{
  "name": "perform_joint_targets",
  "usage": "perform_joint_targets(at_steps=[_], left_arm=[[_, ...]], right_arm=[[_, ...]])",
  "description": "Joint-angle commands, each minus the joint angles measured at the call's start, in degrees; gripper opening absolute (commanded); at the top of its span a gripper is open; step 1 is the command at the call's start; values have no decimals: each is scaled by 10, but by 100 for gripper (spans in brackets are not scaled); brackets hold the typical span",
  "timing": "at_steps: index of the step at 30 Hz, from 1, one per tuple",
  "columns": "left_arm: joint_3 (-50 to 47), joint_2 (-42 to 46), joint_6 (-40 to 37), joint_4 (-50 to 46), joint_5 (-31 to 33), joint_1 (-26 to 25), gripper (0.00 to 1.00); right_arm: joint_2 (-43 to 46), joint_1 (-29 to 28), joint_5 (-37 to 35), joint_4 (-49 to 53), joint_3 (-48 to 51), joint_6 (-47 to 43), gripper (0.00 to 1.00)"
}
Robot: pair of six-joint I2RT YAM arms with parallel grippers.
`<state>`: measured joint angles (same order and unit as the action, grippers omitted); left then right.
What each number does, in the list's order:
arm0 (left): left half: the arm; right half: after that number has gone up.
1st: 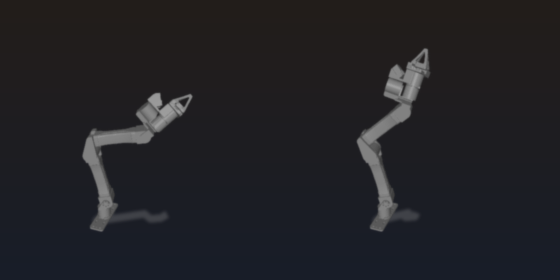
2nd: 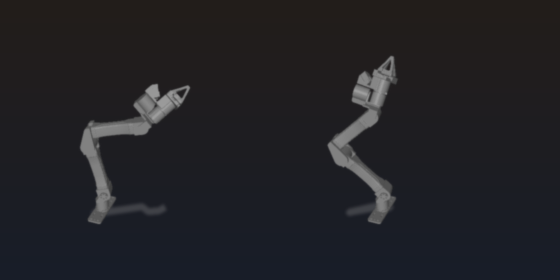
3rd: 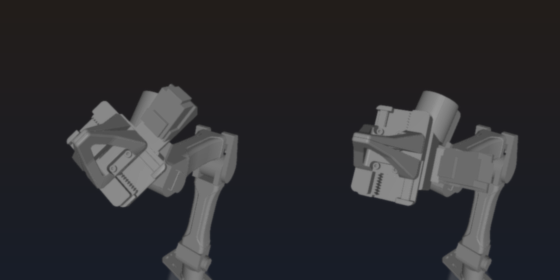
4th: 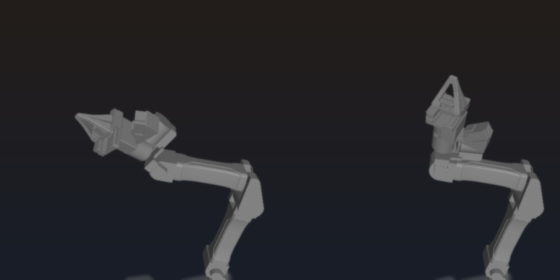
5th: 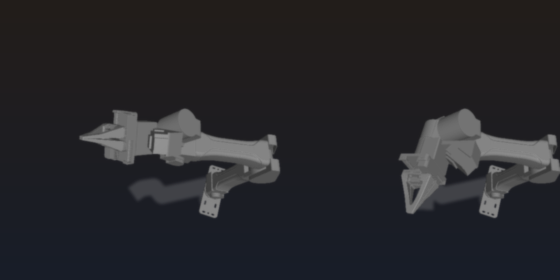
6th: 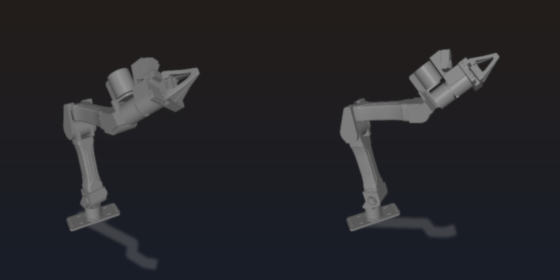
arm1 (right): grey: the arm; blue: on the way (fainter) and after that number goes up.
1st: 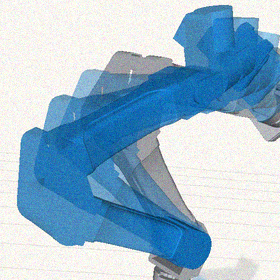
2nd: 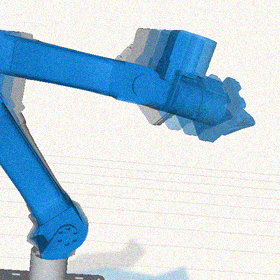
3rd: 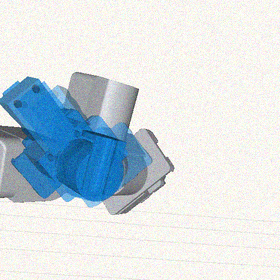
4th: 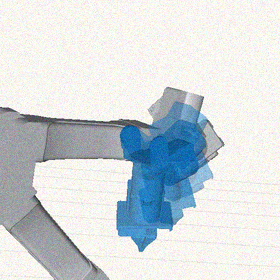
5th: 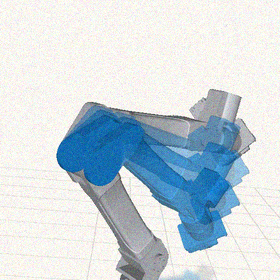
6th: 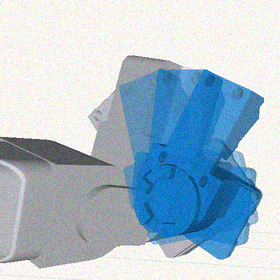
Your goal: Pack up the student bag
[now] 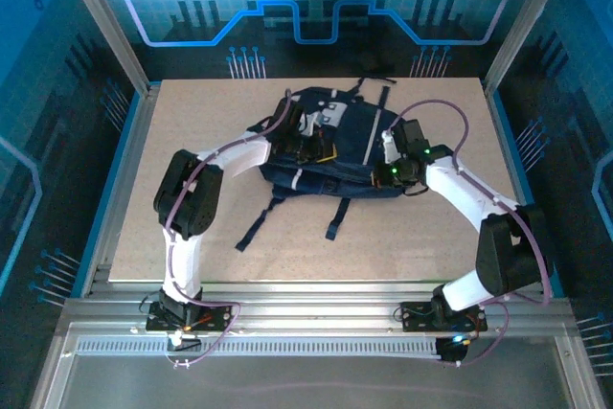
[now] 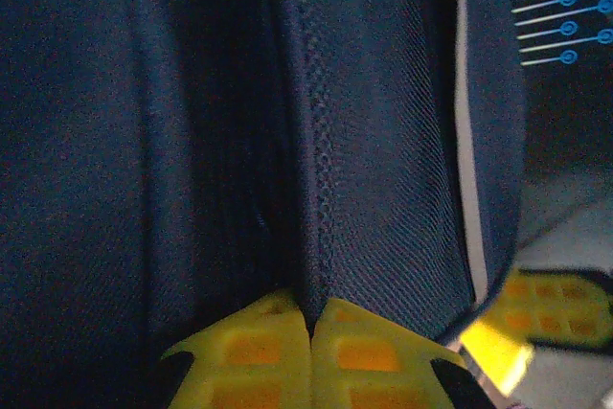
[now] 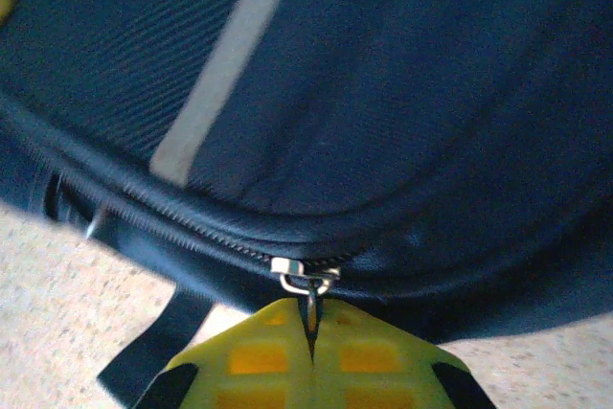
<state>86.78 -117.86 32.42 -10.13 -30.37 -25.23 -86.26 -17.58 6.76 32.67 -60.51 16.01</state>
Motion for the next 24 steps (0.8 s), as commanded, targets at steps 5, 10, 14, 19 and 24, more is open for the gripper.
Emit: perform_joint_targets(at_steps=[5,10,14,19,24], left_arm=[[160,-81,-53,-52,90,42,0],[167,-51,-33,-86,164,43,68],[50,43,3,-27,205,54,92],[-102,144,66,22,220,80,93],[-221,186,141,101,206,90,90]], right_arm=[[-59,-133,155,29,-54,-34,0],[-135,-166,159,-64,-116,26,0],[-183,-162,154,-97,-173,74,0],[-218,-161,210,-121,-232,151,0],[-207,-160,229,-146,-216,206,0]])
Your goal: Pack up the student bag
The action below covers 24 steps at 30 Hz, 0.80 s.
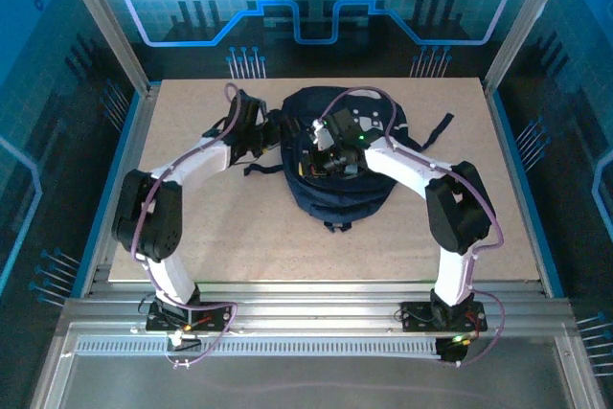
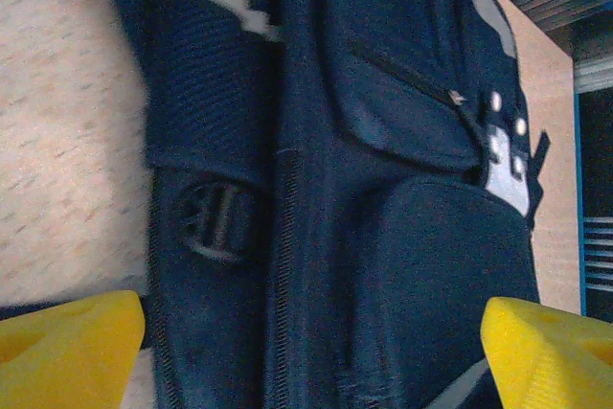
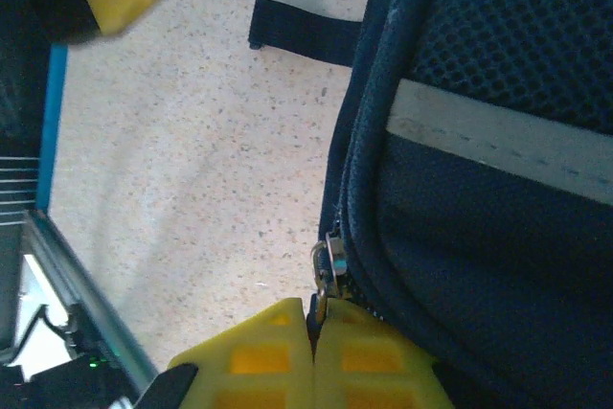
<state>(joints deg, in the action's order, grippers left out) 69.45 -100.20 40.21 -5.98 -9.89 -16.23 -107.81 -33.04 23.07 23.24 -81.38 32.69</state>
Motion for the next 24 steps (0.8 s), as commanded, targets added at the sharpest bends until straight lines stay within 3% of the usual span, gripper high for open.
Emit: perform_joint_targets(at_steps=[1,7,11,15,17,22,24], left_arm=[[-60,9,77,73,-8,0,89],[-142,-19,191,222,-42,-2,83],[-139,-54,229,277,-64,-10,79],[-138,-77,246,320,-48,-37,69],[-138,-95,257,352,-49,-45,57],[-161,-121,276,432,-37,-44,2],[-167,-116,267,429,-30,-40,0]], right_arm=[[11,-4,71,-60,-1,48,0],[33,1,116,-138,43,100,0],[33,-1,127,-126,42,98,0],[40,-1,110,-88,51,87,0],[47,-1,80,-42,54,69,0],[69,2,-50,98,65,19,0],[82,3,-127,151,70,0,0]])
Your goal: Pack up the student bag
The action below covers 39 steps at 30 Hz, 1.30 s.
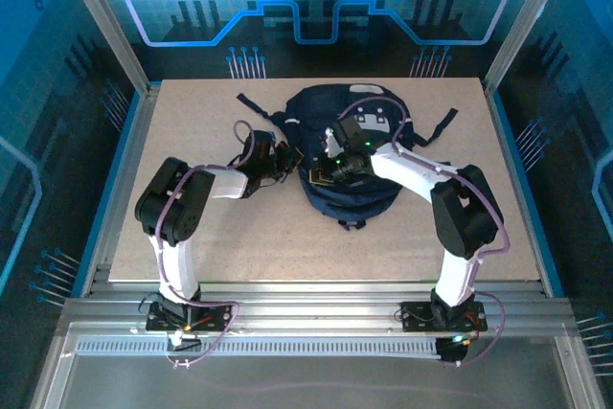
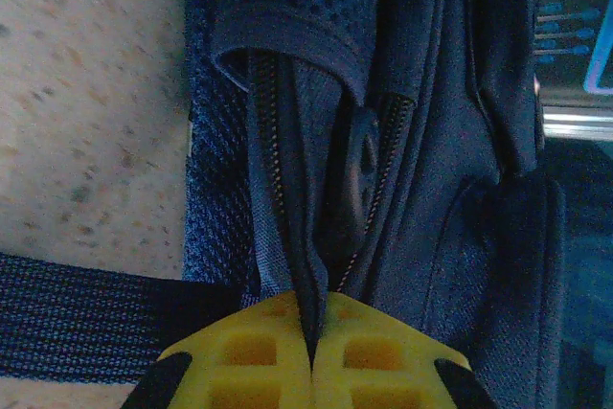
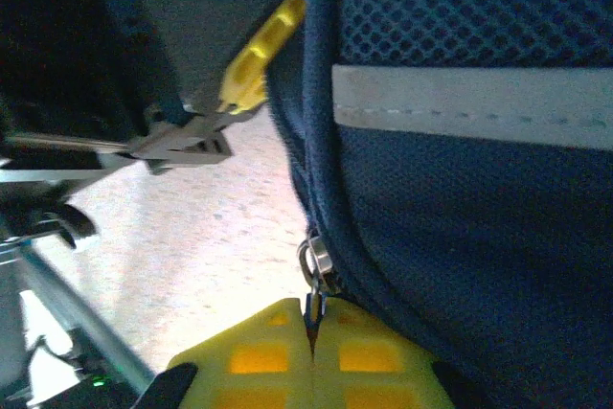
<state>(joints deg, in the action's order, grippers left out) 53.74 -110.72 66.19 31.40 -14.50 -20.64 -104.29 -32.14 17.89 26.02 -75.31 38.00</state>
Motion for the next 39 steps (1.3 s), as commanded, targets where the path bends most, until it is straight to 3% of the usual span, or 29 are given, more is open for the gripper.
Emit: perform_joint_targets(at_steps=[1,6,10,16,18,20,23,27,28,31,33,35,39], left_arm=[[-10,-7,3,53,18,6,0],[-11,16,-18,31,14,22,0],[-5,29,-28,14,6,39,0],[9,55,-77,-53,-10,73,0],[12,62,-93,-76,-13,83,0],[15,66,-101,-85,-17,87,0],[49,57,-138,-122,-11,98,0],[135,20,-166,-199,-31,129,0],[151,15,-168,-216,-36,133,10],[169,28,-183,-259,-29,131,54],[155,52,-181,-272,-13,130,72],[123,84,-173,-275,2,129,83],[70,147,-159,-291,18,125,86]], right_arm=[[53,-6,-111,142,10,-60,0],[81,-3,-281,218,17,-103,0],[107,21,-322,251,28,-146,0],[140,109,-412,267,59,-187,0],[147,141,-397,249,63,-201,0],[157,163,-338,215,71,-220,0],[157,166,-283,181,69,-253,0],[137,158,-124,155,56,-266,0],[132,150,-79,141,56,-263,0],[111,122,12,88,58,-235,0],[91,102,32,63,49,-218,0],[68,81,38,39,37,-205,0],[22,43,65,3,-3,-177,0]])
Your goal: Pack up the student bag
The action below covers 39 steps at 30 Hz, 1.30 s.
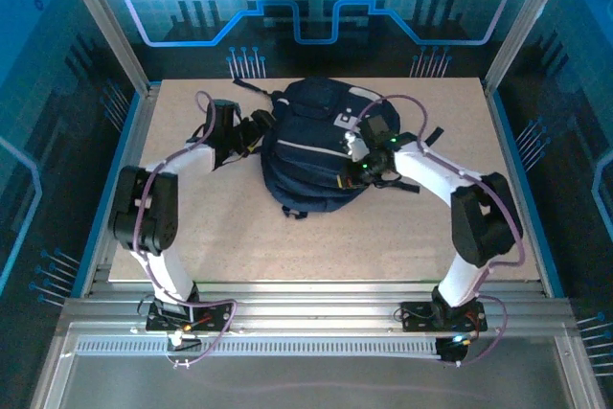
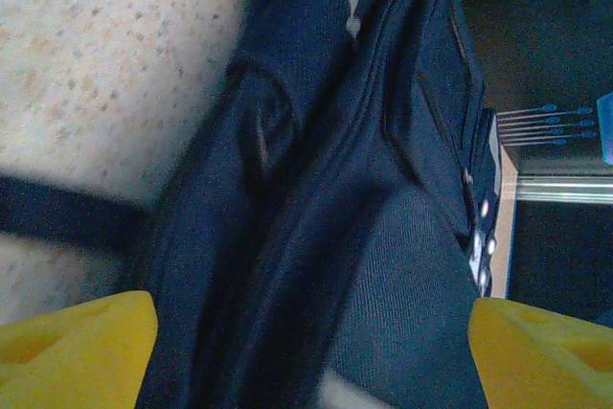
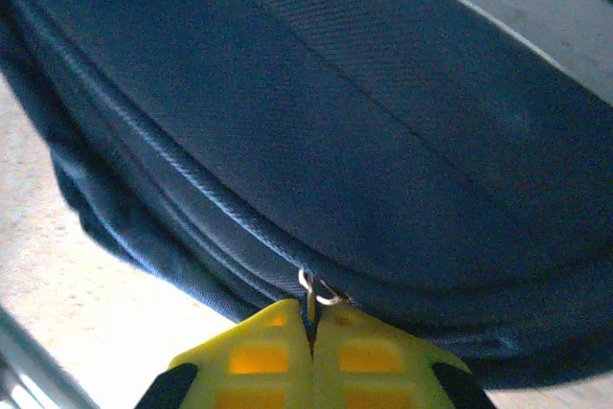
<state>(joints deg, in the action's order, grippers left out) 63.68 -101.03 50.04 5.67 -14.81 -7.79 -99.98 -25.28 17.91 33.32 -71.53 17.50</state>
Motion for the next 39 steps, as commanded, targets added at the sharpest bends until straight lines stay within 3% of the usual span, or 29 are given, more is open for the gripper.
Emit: perform_joint_targets(at_steps=[1,7,11,18,21,25,28,33,39], left_arm=[[-43,65,10,-34,20,-7,86],[-122,146,57,-59,75,-47,88],[-172,172,99,-40,122,-82,89],[-159,54,142,27,133,-86,85],[-161,17,147,52,143,-84,73],[-178,2,126,73,155,-69,27],[-188,10,118,78,150,-50,4],[-189,34,84,59,166,-40,0],[-192,47,73,51,163,-37,0]], right_arm=[[-33,-36,76,-80,-54,34,0],[-85,-89,90,-76,-140,39,0],[-81,-97,97,-74,-137,53,0],[-42,-105,49,-30,-63,43,0],[-19,-100,-1,-1,-29,31,0],[6,-93,-67,44,-8,-6,0],[15,-88,-160,98,-15,-55,0],[24,-51,-293,170,-37,-108,0],[4,-20,-471,153,-89,-149,0]])
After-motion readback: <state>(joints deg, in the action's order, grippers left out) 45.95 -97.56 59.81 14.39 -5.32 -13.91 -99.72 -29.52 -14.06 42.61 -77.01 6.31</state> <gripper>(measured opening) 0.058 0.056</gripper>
